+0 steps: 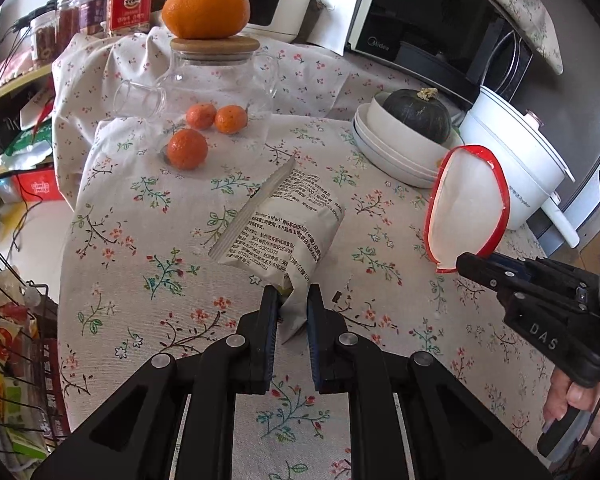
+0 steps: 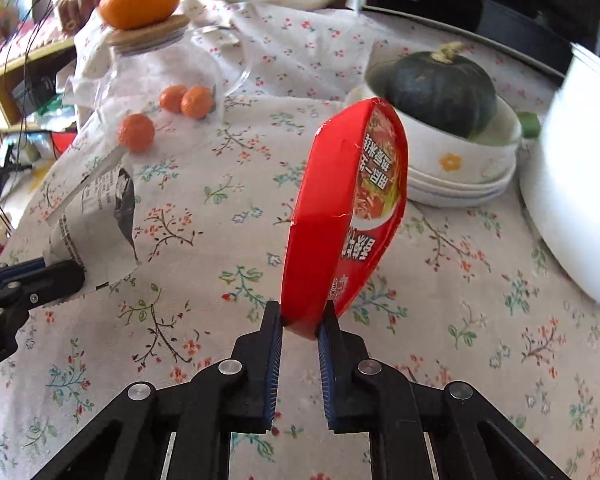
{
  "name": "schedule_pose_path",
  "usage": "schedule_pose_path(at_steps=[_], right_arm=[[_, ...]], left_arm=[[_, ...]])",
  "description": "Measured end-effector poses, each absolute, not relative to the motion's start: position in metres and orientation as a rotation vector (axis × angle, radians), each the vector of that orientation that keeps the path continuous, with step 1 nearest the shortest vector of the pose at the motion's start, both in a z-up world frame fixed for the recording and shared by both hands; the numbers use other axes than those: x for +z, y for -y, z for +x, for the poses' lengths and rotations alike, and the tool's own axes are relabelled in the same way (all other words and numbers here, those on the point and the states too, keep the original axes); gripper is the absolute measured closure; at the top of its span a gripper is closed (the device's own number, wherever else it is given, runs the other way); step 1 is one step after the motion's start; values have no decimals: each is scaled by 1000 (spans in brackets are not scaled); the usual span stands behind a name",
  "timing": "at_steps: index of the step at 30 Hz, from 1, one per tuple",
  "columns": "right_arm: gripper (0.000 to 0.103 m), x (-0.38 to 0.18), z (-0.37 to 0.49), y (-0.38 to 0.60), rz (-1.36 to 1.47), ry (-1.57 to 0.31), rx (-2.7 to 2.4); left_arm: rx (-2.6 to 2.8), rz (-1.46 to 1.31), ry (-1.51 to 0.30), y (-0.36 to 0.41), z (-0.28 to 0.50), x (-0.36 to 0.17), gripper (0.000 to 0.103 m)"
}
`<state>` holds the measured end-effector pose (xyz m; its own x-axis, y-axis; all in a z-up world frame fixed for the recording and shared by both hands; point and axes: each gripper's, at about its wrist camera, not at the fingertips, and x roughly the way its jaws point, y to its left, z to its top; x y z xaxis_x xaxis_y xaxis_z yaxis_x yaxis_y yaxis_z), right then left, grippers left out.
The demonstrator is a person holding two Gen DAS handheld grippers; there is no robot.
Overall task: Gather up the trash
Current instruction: 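Carry the red lid and snack packet over the bin and open both tools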
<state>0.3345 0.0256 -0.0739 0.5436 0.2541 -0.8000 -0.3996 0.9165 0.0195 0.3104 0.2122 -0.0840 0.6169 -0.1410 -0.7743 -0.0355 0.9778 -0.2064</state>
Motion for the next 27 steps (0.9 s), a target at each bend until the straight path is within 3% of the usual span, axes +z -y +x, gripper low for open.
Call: schedule_pose_path(at_steps=[8,27], right_arm=[[89,-42,290,72,40,-930,342],[89,-15,108,249,113,-944,183]], left_arm=[[-119,-109,-916,-160,270,-62,89],[-415,18,-886,24,135,-21,89]])
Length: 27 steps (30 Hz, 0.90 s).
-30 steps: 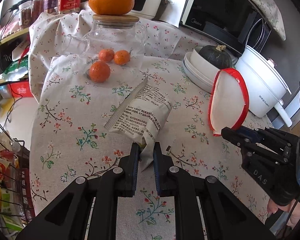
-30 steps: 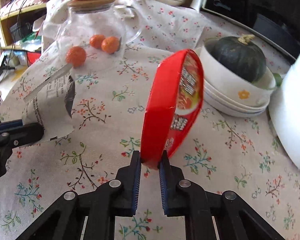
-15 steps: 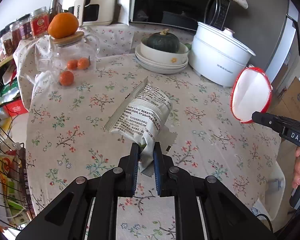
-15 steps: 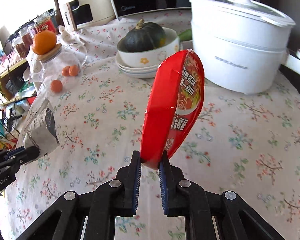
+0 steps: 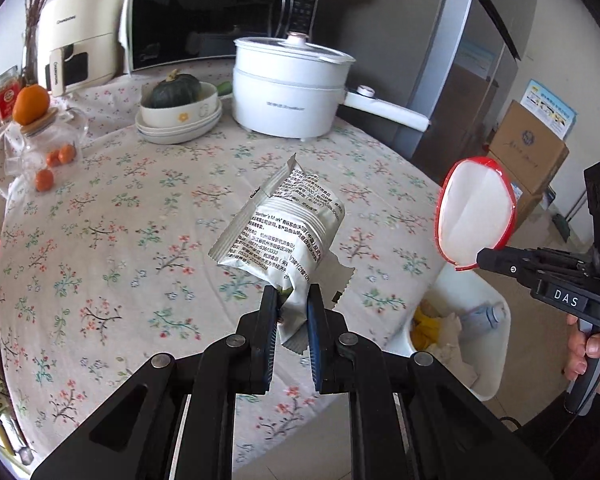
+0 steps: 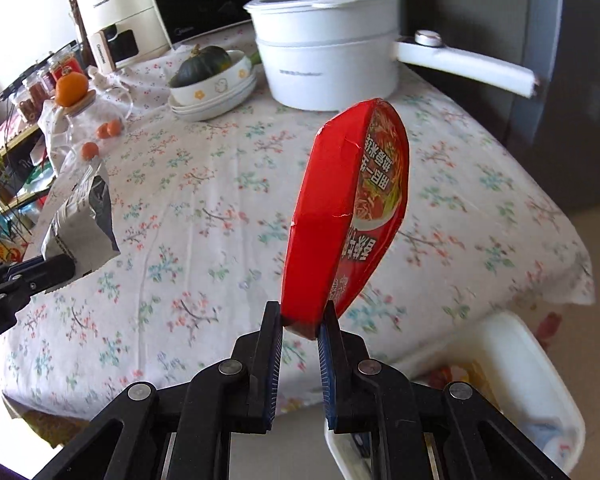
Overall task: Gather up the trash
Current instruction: 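Carry the red lid and snack packet over the bin and open both tools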
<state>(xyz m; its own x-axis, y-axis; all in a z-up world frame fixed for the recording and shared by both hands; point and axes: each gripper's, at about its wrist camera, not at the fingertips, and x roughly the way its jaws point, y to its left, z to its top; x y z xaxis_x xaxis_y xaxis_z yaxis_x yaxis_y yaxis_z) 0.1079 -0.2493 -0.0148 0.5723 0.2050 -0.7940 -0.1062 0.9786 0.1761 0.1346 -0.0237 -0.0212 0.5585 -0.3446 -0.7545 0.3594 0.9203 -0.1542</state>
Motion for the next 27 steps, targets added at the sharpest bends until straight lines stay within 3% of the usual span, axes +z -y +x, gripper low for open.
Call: schedule_pose_path(at_steps=[11,22,26,27], right_arm=[[88,-64,47,347,301,-1169,44],[87,-85,20,395,380,-1222,-15],[85,-87,19,401,386,-1226,-20],[85,-87,19,402,394,-1224,-23]], left_arm=[[-654,135,-973,151,90,-61,88],[-772,232,-1026,227,80,-103,87],[-750,231,-1026,229,90,-107,79],[-740,233,-1038,229,91,-108,65]])
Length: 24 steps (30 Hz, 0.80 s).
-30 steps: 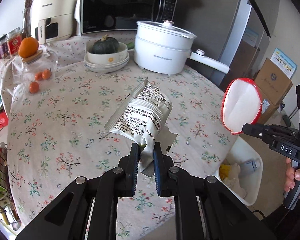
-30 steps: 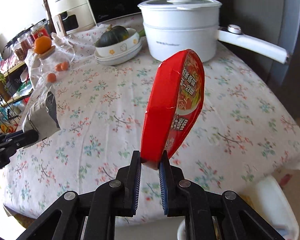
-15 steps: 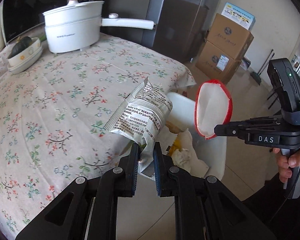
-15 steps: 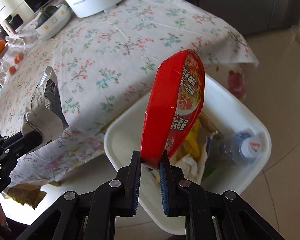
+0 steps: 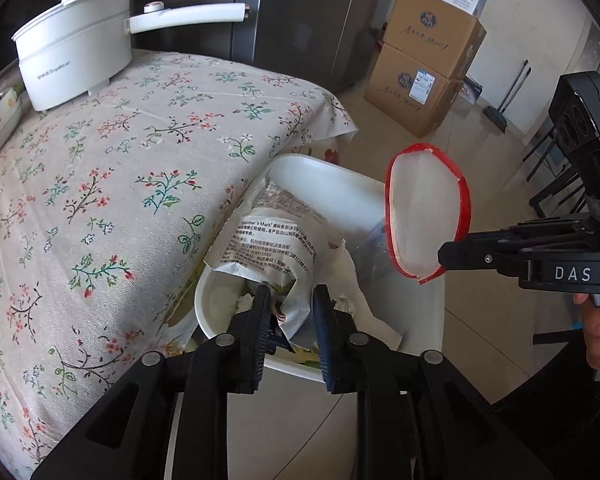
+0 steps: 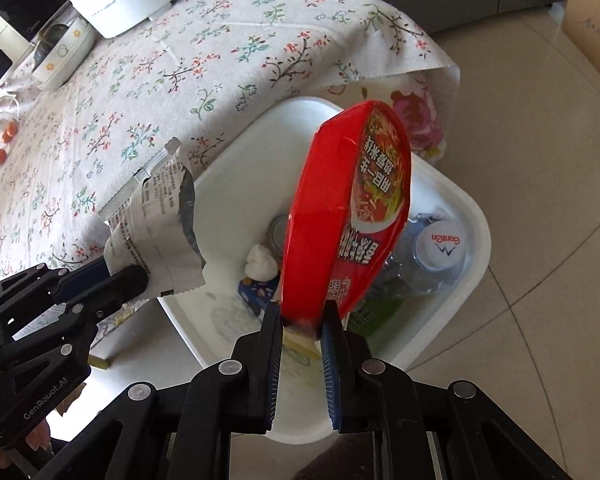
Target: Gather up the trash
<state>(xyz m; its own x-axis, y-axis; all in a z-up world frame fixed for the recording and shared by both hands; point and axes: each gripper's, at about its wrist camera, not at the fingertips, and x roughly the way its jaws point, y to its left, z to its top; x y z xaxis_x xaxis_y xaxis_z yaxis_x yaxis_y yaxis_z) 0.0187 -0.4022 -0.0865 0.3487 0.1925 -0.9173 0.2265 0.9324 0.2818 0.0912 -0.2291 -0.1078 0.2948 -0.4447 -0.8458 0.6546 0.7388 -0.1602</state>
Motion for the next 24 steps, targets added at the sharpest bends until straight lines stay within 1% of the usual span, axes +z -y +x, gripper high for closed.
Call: schedule_pose_path(at_steps=[1,2,3,4,7,8,9,10,13,14,19,24], right_arm=[[79,-87,19,403,404,-1225,-26],[64,-87,20,405,411,-1228,-35],[57,-87,20,406,414,-1228,-49],[48,-86,20,406,414,-1226,-63],[42,-80,17,405,396,-1208,-85],[39,-76,15,402,375,-1195,-92],[37,-71,13,397,345,-1177,-101],[33,-66,10,391,307,-1155,-111],[13,-51,-2,367,210,-1082,-125],[10,-46,-6,358,188,-1058,-114],[1,-21,-23,304,55,-944,-54],[1,-2,-42,261,-39,-865,-12]], left_arm=[[-725,231,-1043,228,92,-107,54],[-707,225,-1035,224,91,-106,35],[-689,220,-1022,221,90,-103,27],[-675,219,-1018,218,90,-101,26],[-602,211,-1030,204,88,-93,24],[-535,222,-1019,197,85,-89,21],[-457,240,-1005,188,83,-84,16],[-398,248,-992,180,80,-79,14],[-304,193,-990,148,71,-65,8],[-285,165,-992,137,67,-61,5],[-178,120,-944,99,40,-46,4],[-128,144,-846,80,9,-23,3]])
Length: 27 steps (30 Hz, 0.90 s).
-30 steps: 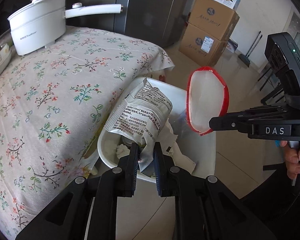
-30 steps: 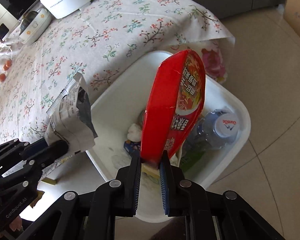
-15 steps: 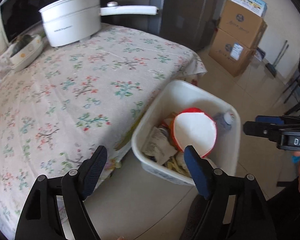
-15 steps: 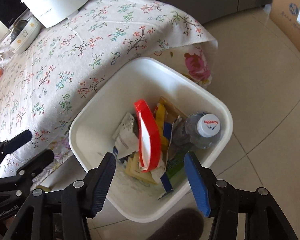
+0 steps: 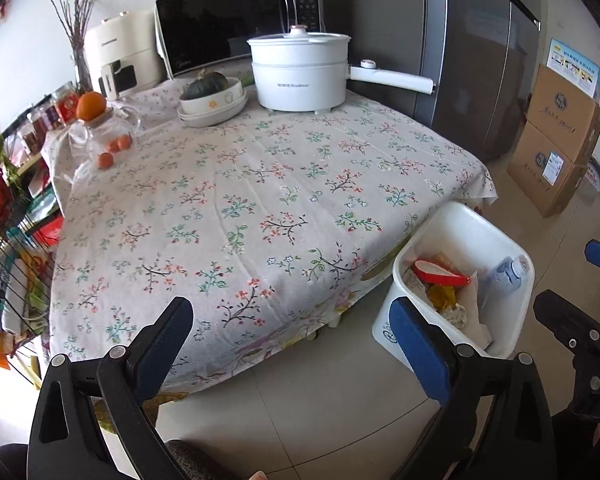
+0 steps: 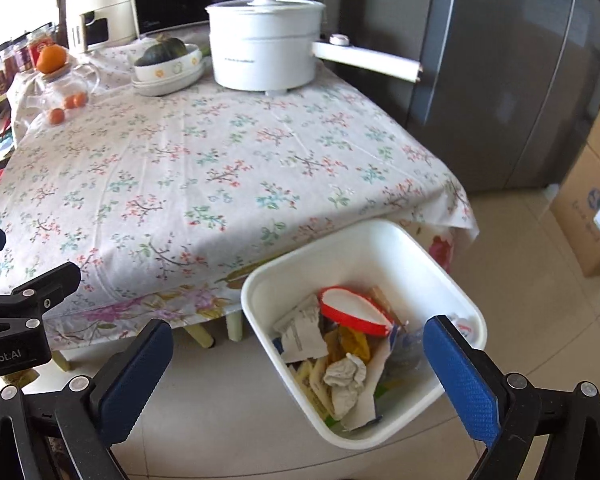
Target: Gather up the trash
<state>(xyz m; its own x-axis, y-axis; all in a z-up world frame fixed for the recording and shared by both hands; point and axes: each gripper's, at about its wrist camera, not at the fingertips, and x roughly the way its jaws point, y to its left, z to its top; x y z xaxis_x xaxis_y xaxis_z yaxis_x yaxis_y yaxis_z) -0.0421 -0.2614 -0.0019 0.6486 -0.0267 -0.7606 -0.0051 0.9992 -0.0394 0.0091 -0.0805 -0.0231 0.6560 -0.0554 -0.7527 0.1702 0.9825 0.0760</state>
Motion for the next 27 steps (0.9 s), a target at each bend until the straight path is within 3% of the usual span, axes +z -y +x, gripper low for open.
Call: schedule_pose_path(at_steps=[14,27], right_arm=[[1,53,-81,235,-75,-661,-66],[1,56,-80,236,-61,-651,-85]], left_arm=[[-24,111,-627,53,-55,44,3],[-40,71,-618,51,-58,50,3]])
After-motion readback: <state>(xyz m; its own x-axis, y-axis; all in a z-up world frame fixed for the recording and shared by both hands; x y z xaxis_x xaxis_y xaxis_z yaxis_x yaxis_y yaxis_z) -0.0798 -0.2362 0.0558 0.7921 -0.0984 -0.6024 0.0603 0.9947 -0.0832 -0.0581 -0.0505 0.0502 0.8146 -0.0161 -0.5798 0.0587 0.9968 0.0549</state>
